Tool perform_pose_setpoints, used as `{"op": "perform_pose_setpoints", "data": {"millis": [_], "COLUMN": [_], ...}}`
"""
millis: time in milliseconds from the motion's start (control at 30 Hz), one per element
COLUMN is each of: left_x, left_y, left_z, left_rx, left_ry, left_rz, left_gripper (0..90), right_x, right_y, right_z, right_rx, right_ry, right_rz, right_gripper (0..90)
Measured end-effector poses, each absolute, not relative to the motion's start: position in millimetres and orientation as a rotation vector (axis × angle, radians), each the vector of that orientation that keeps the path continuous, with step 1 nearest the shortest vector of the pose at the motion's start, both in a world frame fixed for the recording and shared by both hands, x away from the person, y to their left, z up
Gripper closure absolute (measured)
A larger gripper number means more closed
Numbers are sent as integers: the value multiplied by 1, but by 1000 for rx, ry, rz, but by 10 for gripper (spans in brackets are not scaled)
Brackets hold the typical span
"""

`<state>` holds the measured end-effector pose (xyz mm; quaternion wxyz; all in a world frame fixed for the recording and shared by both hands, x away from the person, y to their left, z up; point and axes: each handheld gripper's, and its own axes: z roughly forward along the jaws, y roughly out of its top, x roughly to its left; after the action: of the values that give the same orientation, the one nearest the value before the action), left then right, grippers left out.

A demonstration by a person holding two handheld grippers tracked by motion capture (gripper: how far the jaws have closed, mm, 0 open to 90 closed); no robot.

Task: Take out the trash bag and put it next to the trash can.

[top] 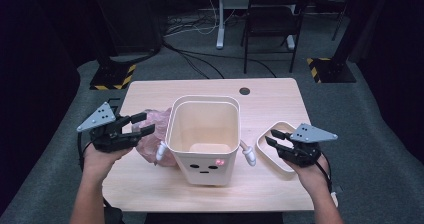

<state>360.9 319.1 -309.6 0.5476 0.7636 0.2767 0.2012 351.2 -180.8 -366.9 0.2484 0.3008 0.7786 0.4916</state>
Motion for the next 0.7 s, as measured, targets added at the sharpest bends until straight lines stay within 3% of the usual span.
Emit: {"op": "perform_pose_setpoints", "data": {"millis": [700], "left_x": [358], "left_y": [318], "left_z": [-310], "left_rx": [1825], "left_ry": [653], "left_rz": [497], "left_gripper": [475], "right_x": [359], "right_y": [-192], "right_z": [-410], "right_rx": [905], "right_ry": [2130], "right_rz": [1345], "right_gripper": [621]}}
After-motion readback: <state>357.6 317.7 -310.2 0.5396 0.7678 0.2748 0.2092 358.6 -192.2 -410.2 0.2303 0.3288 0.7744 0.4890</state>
